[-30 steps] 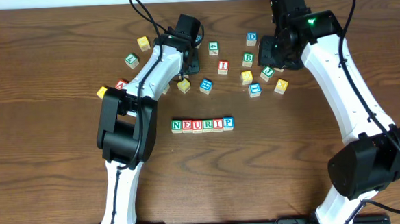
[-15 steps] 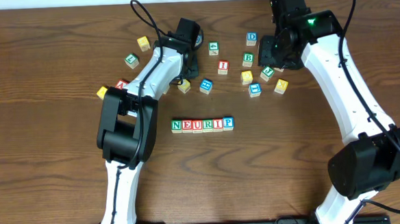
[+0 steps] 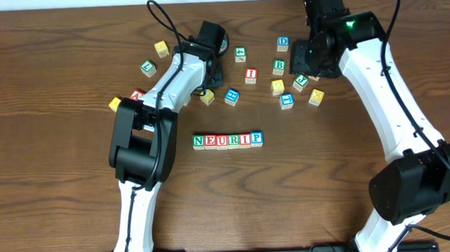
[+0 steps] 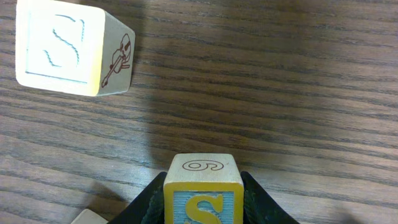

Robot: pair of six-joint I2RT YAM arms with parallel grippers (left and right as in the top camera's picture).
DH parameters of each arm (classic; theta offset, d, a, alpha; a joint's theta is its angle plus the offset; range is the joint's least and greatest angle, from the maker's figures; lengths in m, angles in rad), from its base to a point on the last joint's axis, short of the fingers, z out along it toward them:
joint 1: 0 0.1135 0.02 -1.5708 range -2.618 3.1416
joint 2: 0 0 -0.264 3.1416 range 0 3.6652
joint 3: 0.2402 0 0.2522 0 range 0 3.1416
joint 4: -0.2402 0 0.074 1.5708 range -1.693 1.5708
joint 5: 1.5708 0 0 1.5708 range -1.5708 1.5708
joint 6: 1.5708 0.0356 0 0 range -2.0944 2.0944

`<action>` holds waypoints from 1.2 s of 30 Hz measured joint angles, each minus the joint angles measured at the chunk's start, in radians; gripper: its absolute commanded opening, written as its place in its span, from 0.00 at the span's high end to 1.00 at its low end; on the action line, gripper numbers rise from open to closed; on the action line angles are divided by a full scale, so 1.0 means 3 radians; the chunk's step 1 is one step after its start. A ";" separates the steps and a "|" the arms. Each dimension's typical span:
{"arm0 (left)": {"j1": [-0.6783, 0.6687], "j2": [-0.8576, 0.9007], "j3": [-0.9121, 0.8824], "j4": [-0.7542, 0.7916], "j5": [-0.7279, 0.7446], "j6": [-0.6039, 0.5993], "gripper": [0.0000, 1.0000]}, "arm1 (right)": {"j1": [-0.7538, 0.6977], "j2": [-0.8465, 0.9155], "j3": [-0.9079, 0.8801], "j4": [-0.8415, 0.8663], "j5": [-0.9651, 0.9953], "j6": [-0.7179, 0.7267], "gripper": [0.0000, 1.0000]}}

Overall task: Spell out NEURIPS
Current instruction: 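Close the left gripper on the yellow S block and lift it, then carry the S block with the left gripper to the right of the P block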

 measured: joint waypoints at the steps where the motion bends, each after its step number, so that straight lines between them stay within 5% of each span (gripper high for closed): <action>1: 0.0000 -0.0005 0.0000 -0.0010 0.0000 0.0000 0.68 | 0.0000 0.0000 0.0000 0.0023 0.0000 -0.0001 0.39; 16: -0.0472 -0.0896 0.0038 -0.0571 0.0125 -0.0151 0.68 | -0.0423 0.0000 0.0000 0.0245 0.0000 -0.0008 0.37; 36: -0.1497 -0.0413 0.0027 -0.0374 0.0188 -0.0825 0.67 | -0.0754 0.0001 0.0000 0.0010 -0.0031 -0.0009 0.37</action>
